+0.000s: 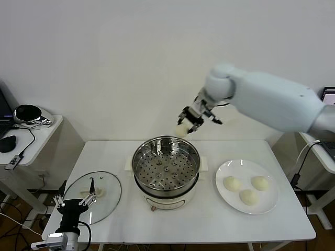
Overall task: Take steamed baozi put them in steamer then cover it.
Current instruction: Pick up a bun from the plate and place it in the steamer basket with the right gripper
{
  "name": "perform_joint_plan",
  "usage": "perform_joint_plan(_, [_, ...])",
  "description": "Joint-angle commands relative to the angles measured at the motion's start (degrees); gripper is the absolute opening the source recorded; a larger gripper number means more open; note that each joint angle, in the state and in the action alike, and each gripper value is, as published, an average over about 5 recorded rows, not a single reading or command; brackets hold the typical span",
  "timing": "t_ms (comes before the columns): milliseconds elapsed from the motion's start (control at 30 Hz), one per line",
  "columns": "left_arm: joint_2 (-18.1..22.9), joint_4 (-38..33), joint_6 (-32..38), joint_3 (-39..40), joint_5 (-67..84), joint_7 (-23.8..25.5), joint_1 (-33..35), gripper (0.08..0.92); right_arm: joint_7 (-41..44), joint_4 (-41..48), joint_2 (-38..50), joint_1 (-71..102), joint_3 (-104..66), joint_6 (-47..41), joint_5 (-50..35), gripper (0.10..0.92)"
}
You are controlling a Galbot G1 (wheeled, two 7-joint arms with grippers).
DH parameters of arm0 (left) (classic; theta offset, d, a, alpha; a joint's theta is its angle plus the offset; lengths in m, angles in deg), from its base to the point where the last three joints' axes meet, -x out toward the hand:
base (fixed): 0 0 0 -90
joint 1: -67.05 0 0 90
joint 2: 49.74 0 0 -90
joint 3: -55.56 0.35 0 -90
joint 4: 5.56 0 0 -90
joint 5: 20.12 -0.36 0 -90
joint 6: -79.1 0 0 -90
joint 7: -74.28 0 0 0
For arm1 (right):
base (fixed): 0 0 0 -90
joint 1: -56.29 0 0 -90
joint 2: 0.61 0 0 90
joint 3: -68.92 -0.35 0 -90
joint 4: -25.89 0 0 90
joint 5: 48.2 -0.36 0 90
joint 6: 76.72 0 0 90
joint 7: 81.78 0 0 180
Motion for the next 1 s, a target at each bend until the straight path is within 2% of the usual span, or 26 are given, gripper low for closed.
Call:
perform_joint_plan(33, [0.3,-0.2,-0.1,0.0,0.2,0.0,0.0,0.823,-3.8,2.5,-8.5,2.3,4.3,10.5,9.7,0.492])
perform_joint_plan(200, [0.5,-0.3,0.0,-0.4,0.2,-0.1,0.2,0.823,-5.4,6.5,-10.0,5.7,3.8,13.8,15.6,0.492])
perform_joint_plan(733, [0.5,-0.9,0.1,-1.0,0.4,-0.3,0.5,0.823,-7.7,14.3,-10.9,12.4,1.0,16.5,22.9,0.507])
perform_joint_plan(867, [0.7,-1.2,0.2,-0.7,0.4,-0.4,0.6,0.823,-8.8,15.3,-11.1,12.8,0.1,17.0,24.1,0.545])
perform_joint_plan(1000, [0.8,-1.5,0.2,-0.4,0.3,-0.4,0.7,0.823,-9.7,15.0,-11.0,11.9,-0.3,17.0,22.6,0.624])
